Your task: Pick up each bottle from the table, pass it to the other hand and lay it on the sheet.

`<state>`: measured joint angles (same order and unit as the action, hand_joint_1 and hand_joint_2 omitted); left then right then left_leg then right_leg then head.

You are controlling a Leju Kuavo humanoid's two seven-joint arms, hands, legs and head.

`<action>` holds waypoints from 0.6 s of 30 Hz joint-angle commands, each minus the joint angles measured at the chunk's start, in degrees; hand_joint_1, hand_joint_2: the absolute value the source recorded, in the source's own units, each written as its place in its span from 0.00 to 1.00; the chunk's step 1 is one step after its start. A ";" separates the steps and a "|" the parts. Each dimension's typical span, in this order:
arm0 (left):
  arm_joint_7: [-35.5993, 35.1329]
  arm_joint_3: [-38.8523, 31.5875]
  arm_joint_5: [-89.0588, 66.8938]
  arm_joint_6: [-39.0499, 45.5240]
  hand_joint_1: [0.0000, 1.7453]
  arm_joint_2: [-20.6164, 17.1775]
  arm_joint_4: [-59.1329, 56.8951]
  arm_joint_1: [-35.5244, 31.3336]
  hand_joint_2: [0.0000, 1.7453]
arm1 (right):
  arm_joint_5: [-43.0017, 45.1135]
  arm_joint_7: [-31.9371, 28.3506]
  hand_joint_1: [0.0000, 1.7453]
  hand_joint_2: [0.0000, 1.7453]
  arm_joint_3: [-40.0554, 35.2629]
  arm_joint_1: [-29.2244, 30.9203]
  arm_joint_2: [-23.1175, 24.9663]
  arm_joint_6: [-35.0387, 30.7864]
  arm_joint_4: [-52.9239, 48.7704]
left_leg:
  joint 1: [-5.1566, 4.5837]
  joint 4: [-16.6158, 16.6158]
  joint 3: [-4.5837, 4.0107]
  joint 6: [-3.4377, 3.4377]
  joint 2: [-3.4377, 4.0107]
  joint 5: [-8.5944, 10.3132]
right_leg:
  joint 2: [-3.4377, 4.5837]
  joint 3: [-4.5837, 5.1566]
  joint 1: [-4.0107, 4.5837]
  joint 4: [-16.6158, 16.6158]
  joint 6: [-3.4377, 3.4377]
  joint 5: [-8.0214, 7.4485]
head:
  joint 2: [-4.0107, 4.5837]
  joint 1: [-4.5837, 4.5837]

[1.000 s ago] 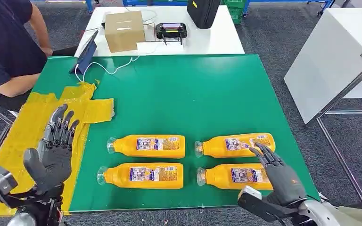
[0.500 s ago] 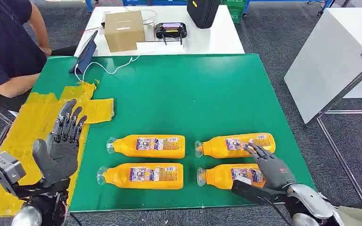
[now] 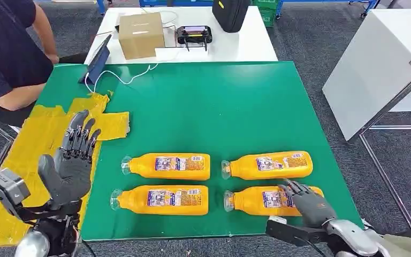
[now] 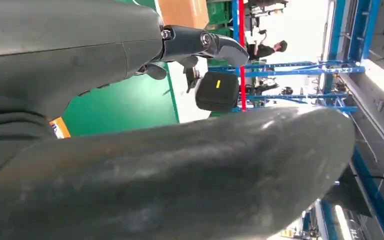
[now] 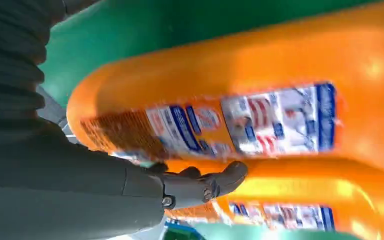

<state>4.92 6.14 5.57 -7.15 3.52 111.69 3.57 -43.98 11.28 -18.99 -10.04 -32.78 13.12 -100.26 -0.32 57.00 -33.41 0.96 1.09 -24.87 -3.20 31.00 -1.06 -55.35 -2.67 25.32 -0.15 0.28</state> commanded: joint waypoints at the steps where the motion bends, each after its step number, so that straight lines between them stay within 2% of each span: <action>1: -4.81 3.22 1.71 1.97 0.00 2.33 -2.90 -6.72 0.00 | -4.63 2.25 0.00 1.00 -7.79 2.29 -4.02 1.79 6.63 | 0.08 0.02 0.05 -0.05 -0.21 0.01 | 0.02 -0.13 0.06 0.06 0.08 0.01 | 0.00 -0.02; 2: -5.15 3.53 1.04 3.10 0.00 1.25 -3.52 -6.10 0.00 | -5.17 3.79 0.50 1.00 -8.18 1.22 -5.80 1.81 7.44 | 0.10 0.04 0.00 -0.05 -0.18 0.02 | 0.01 -0.07 0.08 0.05 0.07 -0.01 | 0.00 -0.02; 3: -4.82 3.65 2.85 2.91 0.00 1.85 -3.63 -7.05 0.00 | -7.86 4.00 1.00 1.00 -9.80 1.24 -6.84 2.09 7.89 | 0.12 0.04 0.06 -0.07 -0.27 0.00 | 0.04 -0.17 0.10 0.07 0.11 0.01 | 0.00 -0.02; 5: -4.50 3.70 3.94 3.17 0.00 0.89 -4.84 -7.49 0.00 | -7.93 3.98 1.00 1.00 -10.15 0.01 -7.77 0.75 9.37 | 0.13 0.00 0.14 -0.07 -0.25 -0.01 | 0.11 -0.27 0.11 0.13 0.12 0.00 | 0.00 -0.02; 6: -3.03 3.21 5.25 2.61 0.00 -0.17 -6.71 -7.72 0.00 | -7.61 3.77 1.00 1.00 -10.75 -1.00 -8.82 -0.70 11.04 | 0.07 -0.02 0.15 -0.06 -0.21 -0.01 | 0.07 -0.27 0.05 0.10 0.09 0.02 | 0.00 -0.02; 7: -1.63 3.24 4.05 2.63 0.00 -3.07 -9.05 -8.02 0.00 | -6.49 3.90 1.00 1.00 -10.65 -2.06 -9.40 -2.28 12.81 | 0.08 -0.07 0.20 -0.06 -0.22 0.01 | 0.00 -0.31 0.06 0.15 0.08 0.00 | 0.00 -0.02; 8: 0.29 2.70 5.96 1.31 0.00 -3.43 -10.30 -8.84 0.00 | -6.83 2.94 1.00 1.00 -11.52 -1.77 -9.41 -3.47 13.61 | 0.11 -0.11 0.28 -0.08 -0.33 0.02 | -0.01 -0.41 0.08 0.20 0.11 0.02 | 0.00 0.00; 15: -0.60 2.33 5.70 1.86 0.00 -3.58 -10.53 -8.50 0.00 | -2.51 4.75 1.00 1.00 -13.00 -1.58 -9.60 -4.69 15.23 | 0.14 -0.10 0.47 -0.06 -0.33 0.02 | -0.05 -0.45 0.10 0.24 0.09 0.01 | 0.00 -0.02; 16: -0.56 2.27 5.68 1.84 0.00 -3.63 -10.65 -8.32 0.00 | -2.24 4.86 1.00 1.00 -13.17 -1.65 -9.85 -4.78 15.13 | 0.12 -0.07 0.58 -0.04 -0.29 -0.02 | -0.05 -0.20 0.08 0.20 0.08 0.05 | 0.00 0.00; 18: -1.87 2.28 5.62 2.68 0.00 -3.32 -9.09 -8.39 0.00 | 0.14 5.82 1.00 1.00 -12.17 -0.91 -7.97 -4.73 13.64 | 0.16 -0.12 0.64 -0.08 -0.37 -0.01 | 0.00 -0.21 0.11 0.33 0.15 0.02 | 0.00 0.00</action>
<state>4.30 7.93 11.32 -5.46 1.84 106.09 -2.83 -47.35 15.52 -27.89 -9.20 -42.73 8.20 -92.24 -0.30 56.98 -32.88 1.02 1.09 -24.99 -3.20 31.06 -1.07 -55.24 -2.66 25.39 -0.15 0.28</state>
